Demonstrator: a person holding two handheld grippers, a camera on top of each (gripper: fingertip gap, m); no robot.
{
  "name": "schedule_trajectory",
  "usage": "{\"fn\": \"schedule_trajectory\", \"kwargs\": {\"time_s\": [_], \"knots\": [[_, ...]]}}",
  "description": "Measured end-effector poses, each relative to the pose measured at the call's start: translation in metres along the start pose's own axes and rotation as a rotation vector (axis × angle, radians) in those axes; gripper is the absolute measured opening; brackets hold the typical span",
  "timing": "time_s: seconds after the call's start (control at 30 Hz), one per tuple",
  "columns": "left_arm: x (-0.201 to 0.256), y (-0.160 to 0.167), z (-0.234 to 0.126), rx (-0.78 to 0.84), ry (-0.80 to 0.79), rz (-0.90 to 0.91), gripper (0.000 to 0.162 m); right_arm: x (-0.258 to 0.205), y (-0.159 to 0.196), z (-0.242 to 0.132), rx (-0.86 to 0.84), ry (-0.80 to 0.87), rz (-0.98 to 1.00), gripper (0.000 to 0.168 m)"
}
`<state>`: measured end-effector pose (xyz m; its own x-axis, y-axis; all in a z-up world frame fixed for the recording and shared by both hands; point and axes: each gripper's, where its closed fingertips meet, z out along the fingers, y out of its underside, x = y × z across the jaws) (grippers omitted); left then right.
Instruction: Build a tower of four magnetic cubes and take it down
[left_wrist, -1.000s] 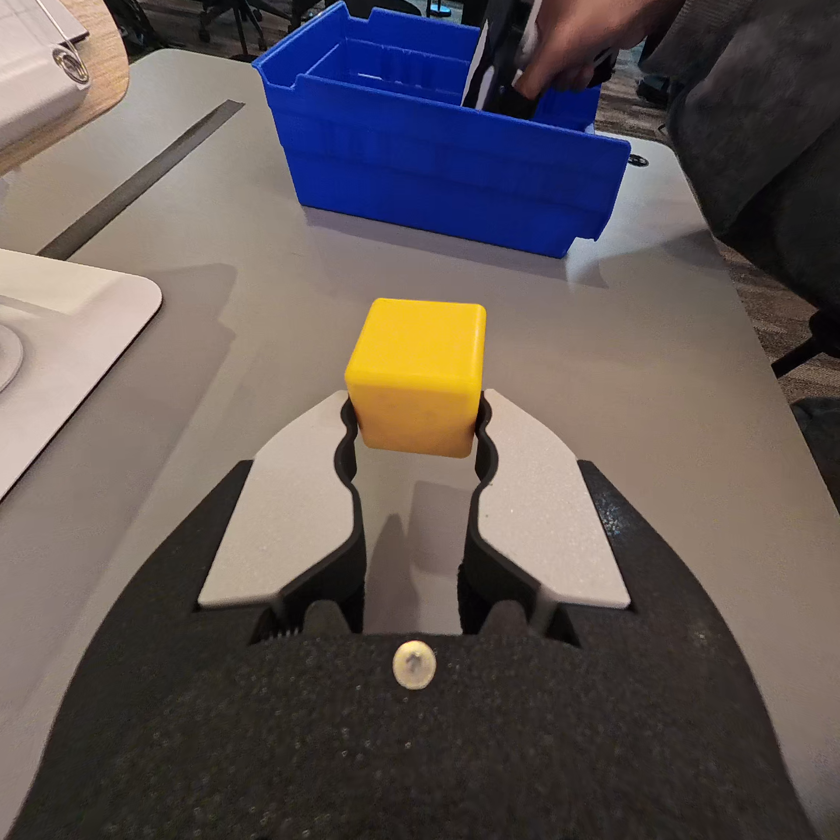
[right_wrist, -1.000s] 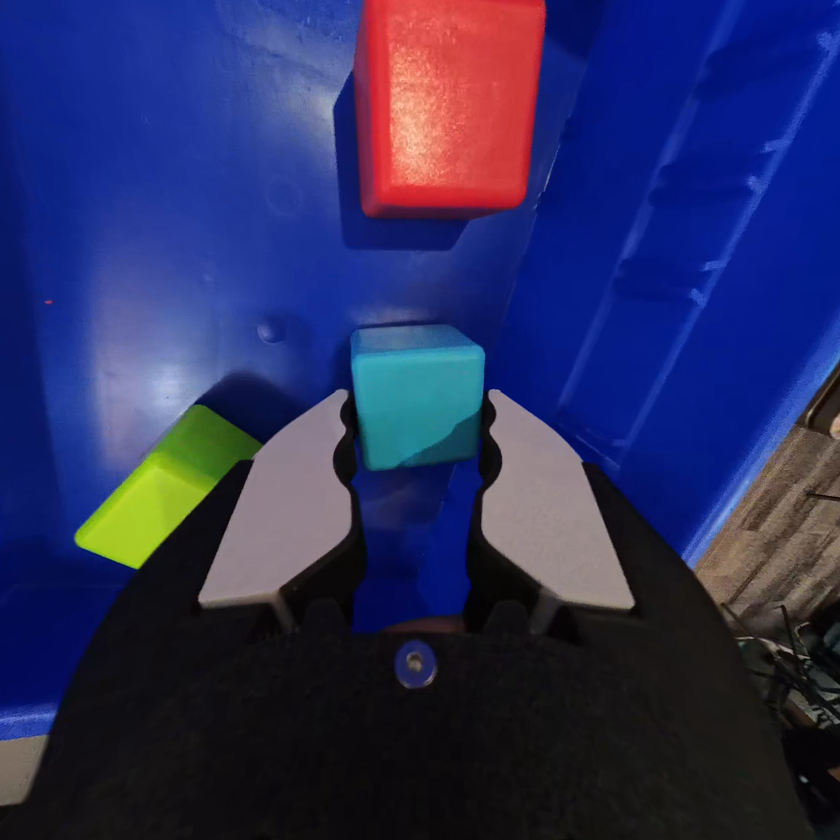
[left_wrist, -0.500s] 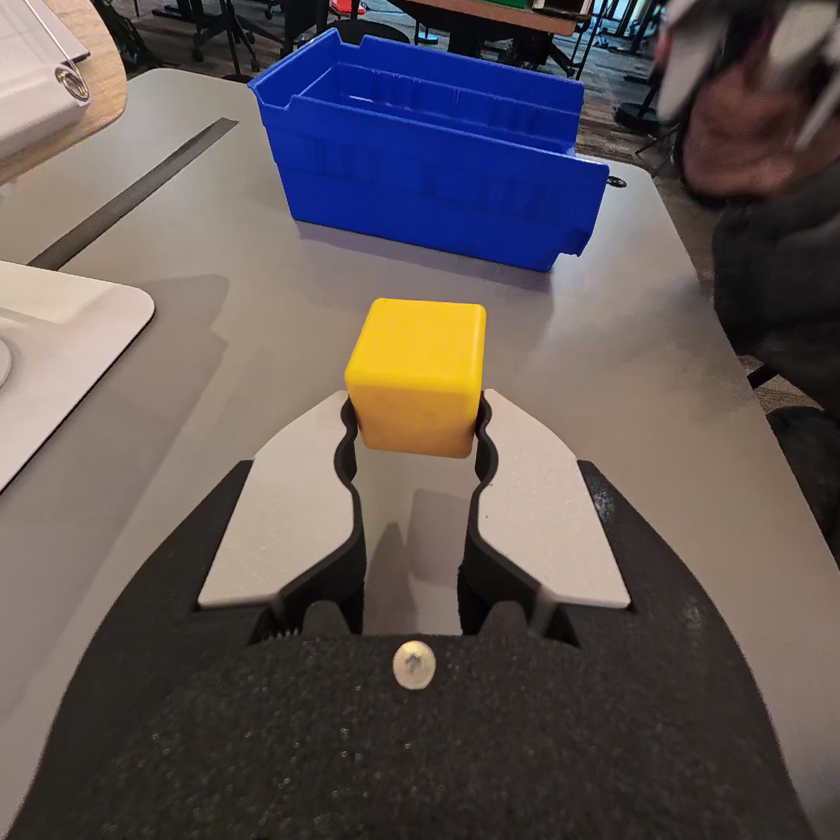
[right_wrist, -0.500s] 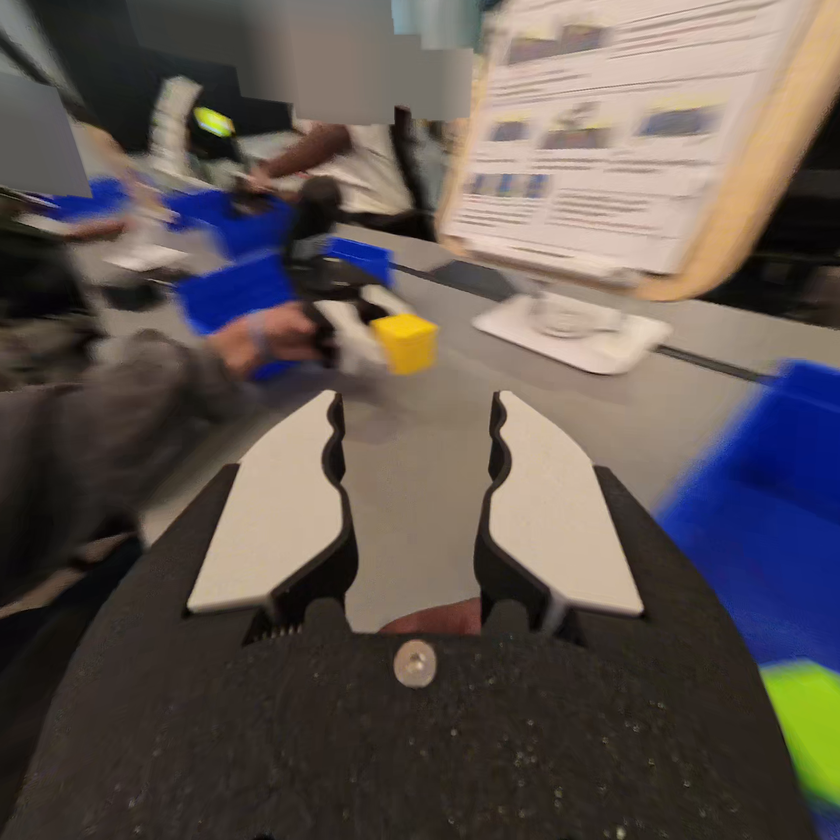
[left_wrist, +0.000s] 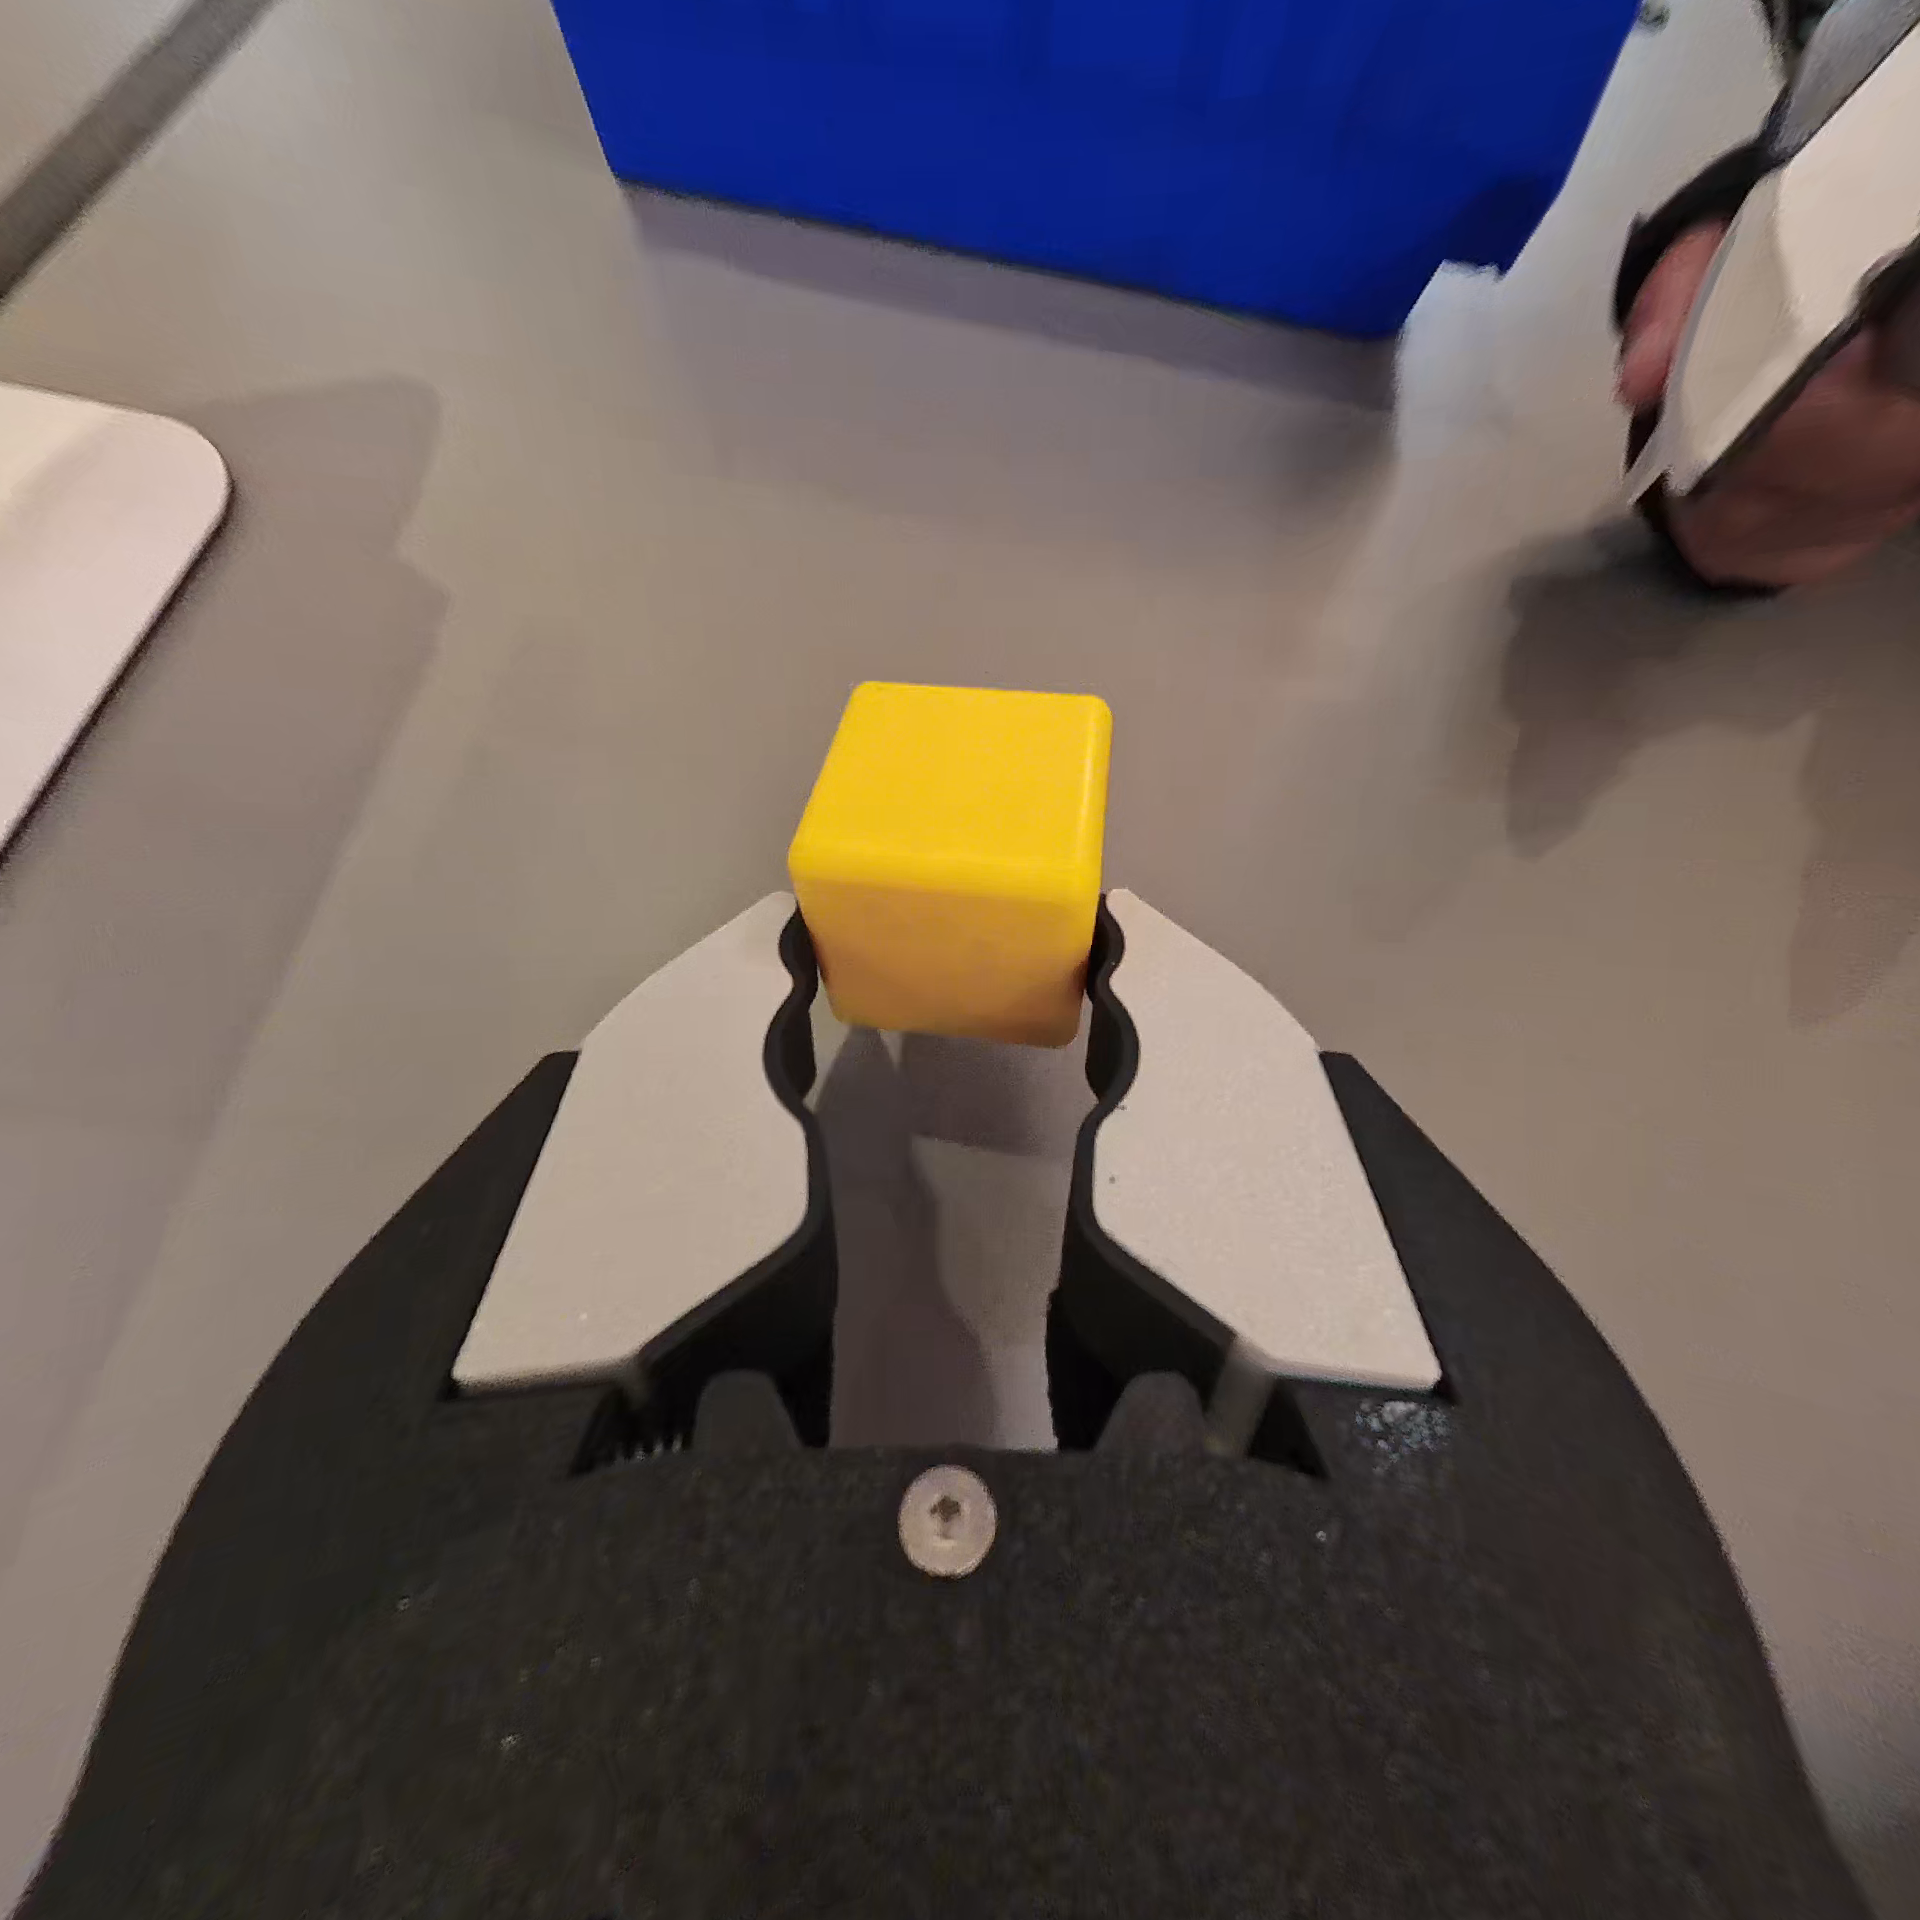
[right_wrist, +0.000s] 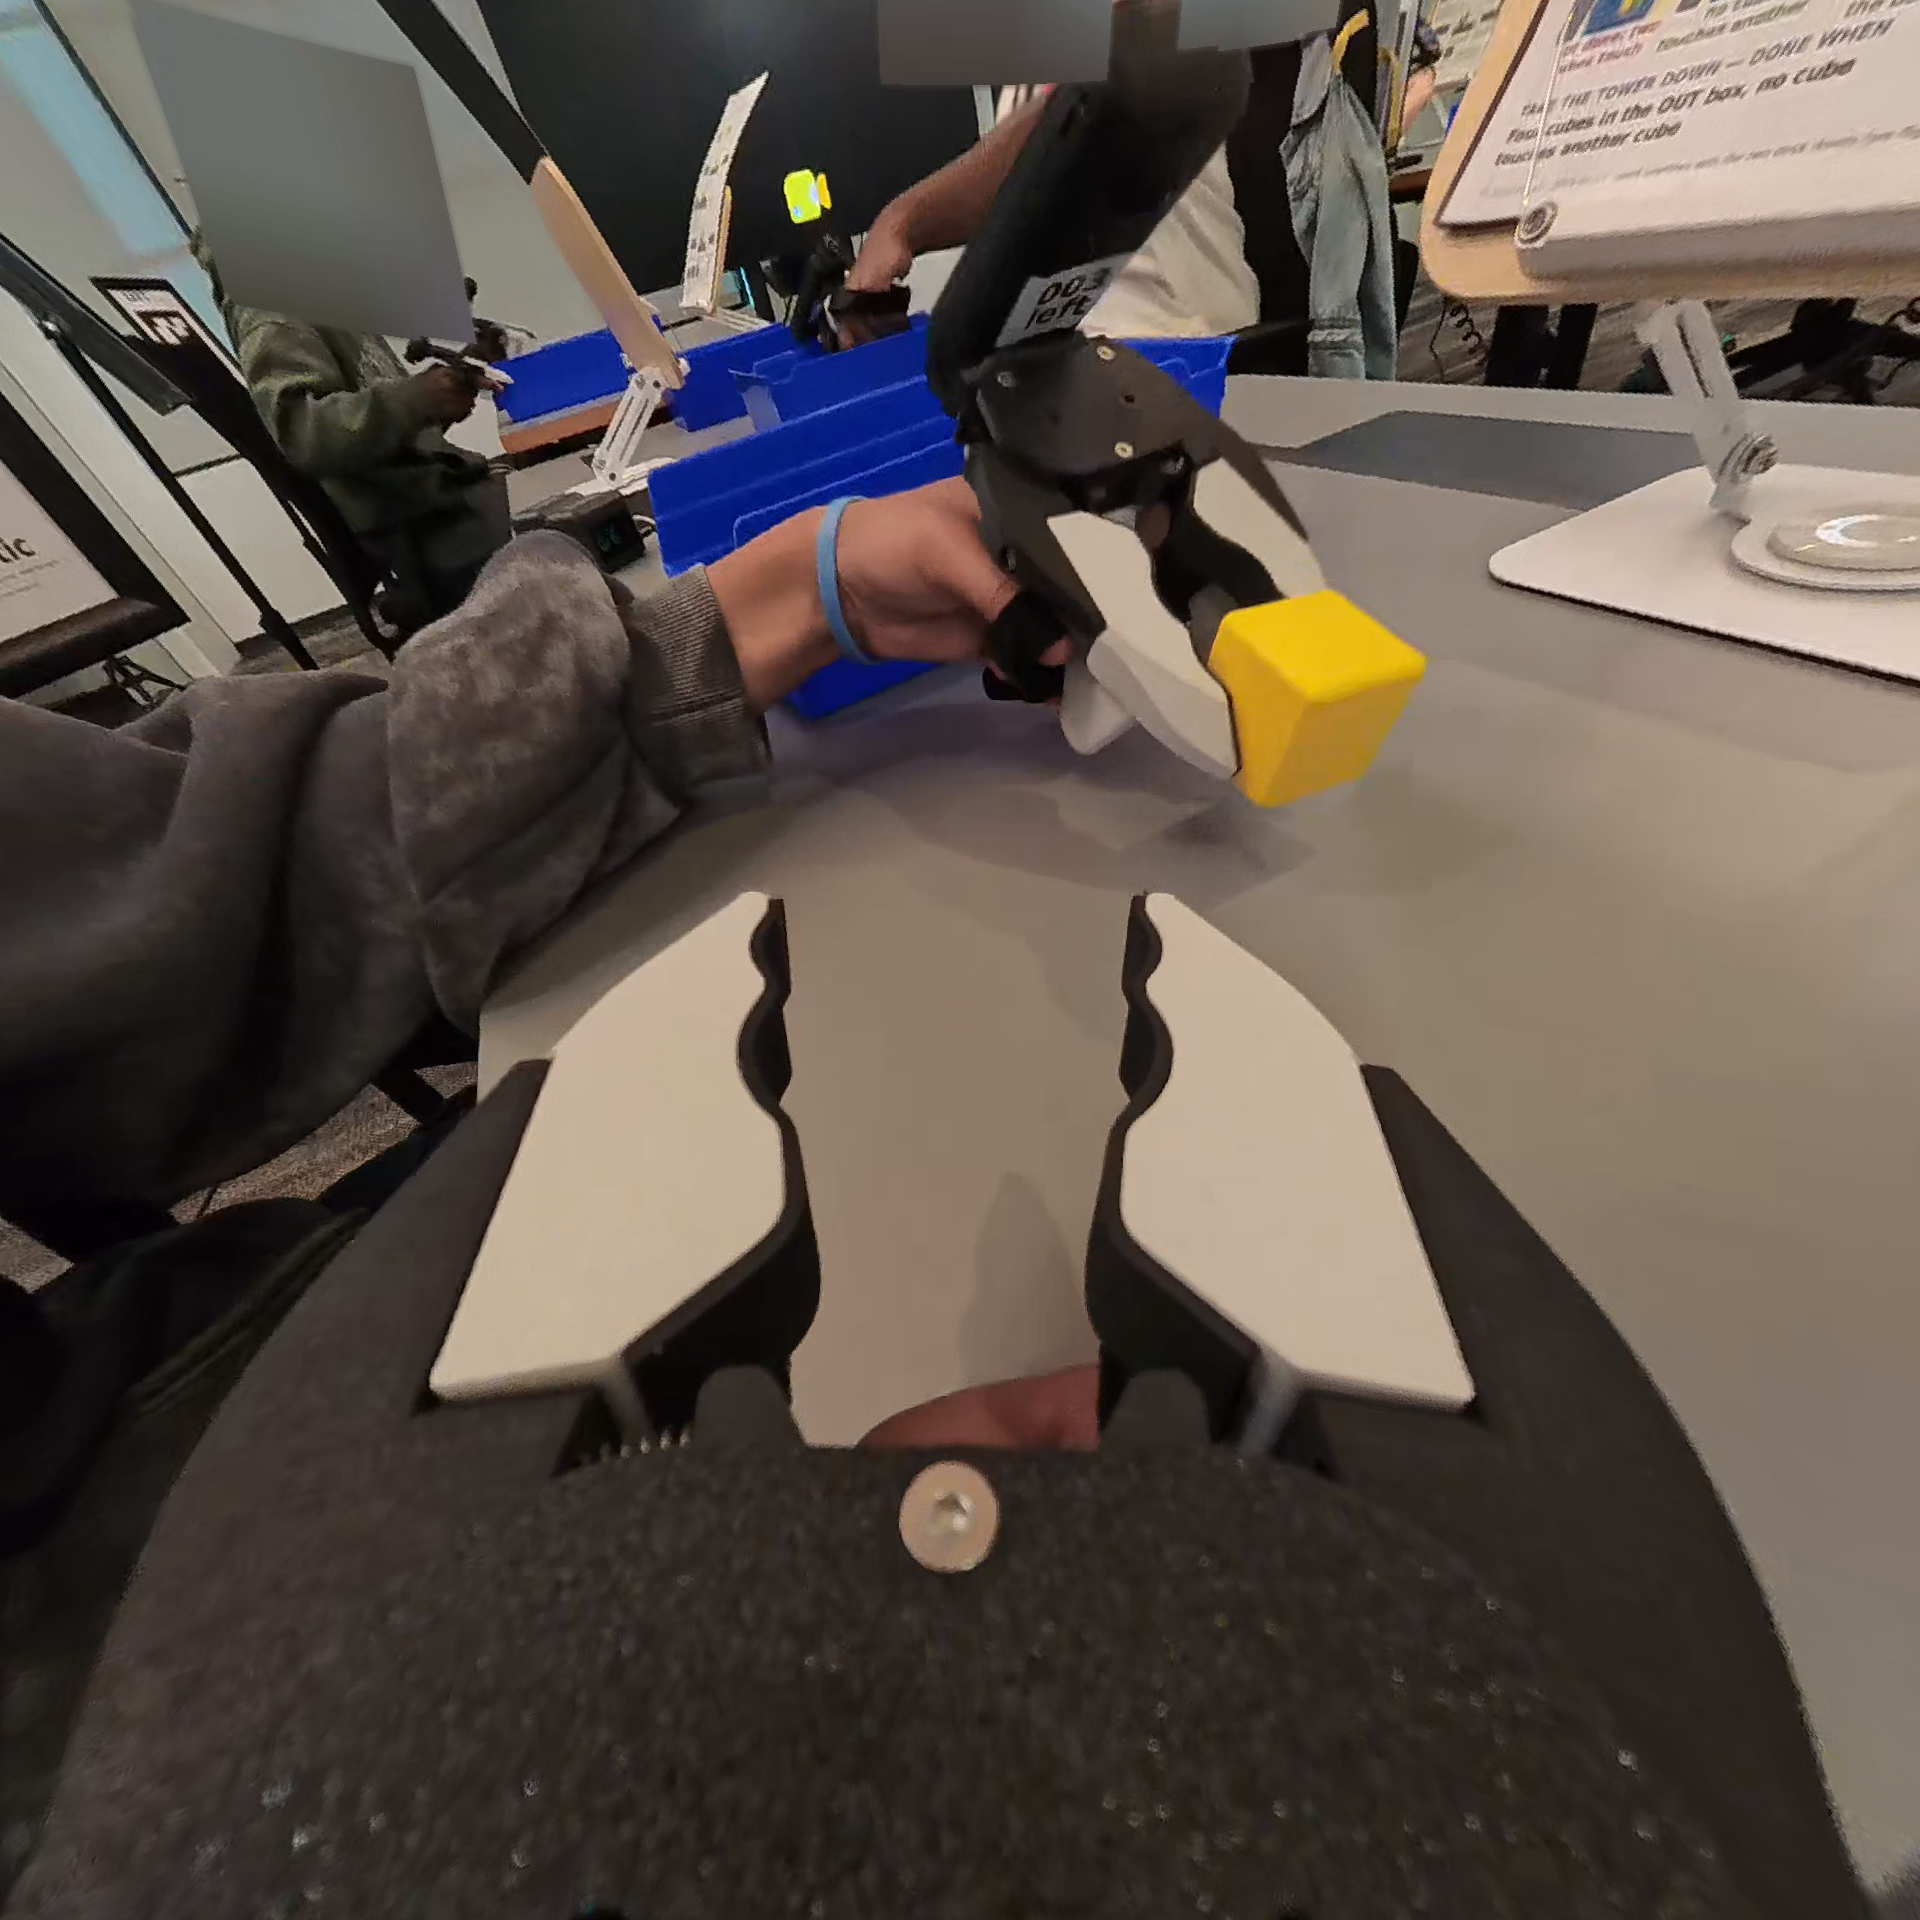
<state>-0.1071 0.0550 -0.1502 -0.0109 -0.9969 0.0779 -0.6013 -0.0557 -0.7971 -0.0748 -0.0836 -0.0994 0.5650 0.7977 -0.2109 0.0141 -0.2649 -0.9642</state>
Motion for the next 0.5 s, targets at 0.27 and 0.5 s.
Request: {"fn": "schedule_trajectory", "kwargs": {"time_s": [0.27, 0.5], "knots": [[0.001, 0.024, 0.019, -0.125, 0.020, -0.009, 0.049, -0.002, 0.001, -0.002, -0.021, -0.004, 0.006, 0.061], [0.001, 0.030, 0.022, -0.154, 0.011, 0.004, 0.050, -0.001, 0.000, -0.007, -0.109, -0.001, -0.015, 0.070]]}}
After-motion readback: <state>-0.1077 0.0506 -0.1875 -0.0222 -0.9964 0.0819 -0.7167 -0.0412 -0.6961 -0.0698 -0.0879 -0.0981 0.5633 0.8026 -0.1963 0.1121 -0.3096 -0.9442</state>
